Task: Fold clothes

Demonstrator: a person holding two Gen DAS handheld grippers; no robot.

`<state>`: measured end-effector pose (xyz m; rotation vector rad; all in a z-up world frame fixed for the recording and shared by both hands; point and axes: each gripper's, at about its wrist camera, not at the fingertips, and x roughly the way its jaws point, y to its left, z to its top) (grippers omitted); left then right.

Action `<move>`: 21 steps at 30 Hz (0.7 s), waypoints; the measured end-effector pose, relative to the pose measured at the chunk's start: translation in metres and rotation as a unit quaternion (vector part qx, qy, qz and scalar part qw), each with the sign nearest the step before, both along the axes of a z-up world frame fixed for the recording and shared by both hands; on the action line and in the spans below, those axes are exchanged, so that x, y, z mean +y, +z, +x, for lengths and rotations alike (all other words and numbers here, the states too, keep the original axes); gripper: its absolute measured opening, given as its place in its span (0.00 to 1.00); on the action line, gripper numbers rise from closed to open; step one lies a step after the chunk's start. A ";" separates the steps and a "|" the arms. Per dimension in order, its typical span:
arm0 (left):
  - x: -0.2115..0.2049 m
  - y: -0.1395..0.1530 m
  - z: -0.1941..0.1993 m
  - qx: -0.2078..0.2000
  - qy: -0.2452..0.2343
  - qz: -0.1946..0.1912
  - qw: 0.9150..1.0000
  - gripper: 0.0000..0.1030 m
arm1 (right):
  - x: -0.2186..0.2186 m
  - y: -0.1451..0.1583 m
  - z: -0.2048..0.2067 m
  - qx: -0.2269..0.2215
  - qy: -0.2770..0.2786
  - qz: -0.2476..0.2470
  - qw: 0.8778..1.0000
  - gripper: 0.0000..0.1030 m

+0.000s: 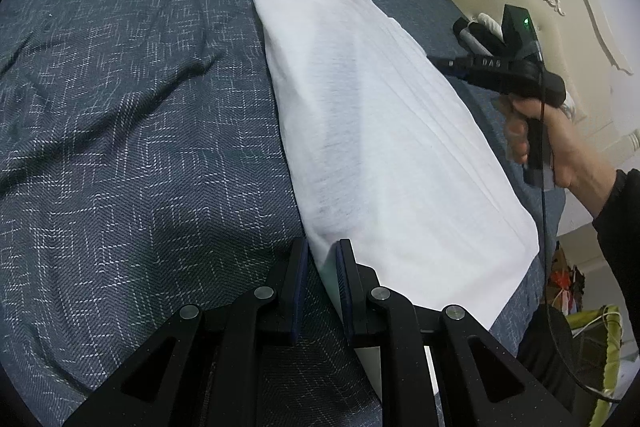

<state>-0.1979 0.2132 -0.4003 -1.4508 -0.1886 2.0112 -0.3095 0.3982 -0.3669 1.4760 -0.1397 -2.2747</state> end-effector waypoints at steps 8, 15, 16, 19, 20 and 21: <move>-0.012 0.015 0.019 0.000 0.003 -0.004 1.000 0.15 | 0.006 0.006 0.005 0.018 -0.038 0.023 0.999 0.04; -0.025 0.038 0.037 0.008 0.026 -0.015 1.000 0.15 | 0.021 0.041 0.029 0.009 -0.058 -0.007 0.998 0.07; -0.026 0.044 0.040 0.012 0.030 -0.016 0.999 0.15 | 0.021 0.047 0.037 0.007 -0.053 -0.009 0.999 0.09; -0.026 0.058 0.049 0.021 0.039 -0.017 0.999 0.15 | 0.020 0.063 0.060 0.005 -0.039 -0.018 0.999 0.31; -0.027 0.063 0.053 0.022 0.042 -0.017 0.999 0.15 | 0.019 0.067 0.068 0.004 -0.035 -0.020 0.999 0.32; -0.027 0.067 0.057 0.023 0.045 -0.017 0.999 0.15 | 0.017 0.071 0.077 0.003 -0.031 -0.022 0.999 0.32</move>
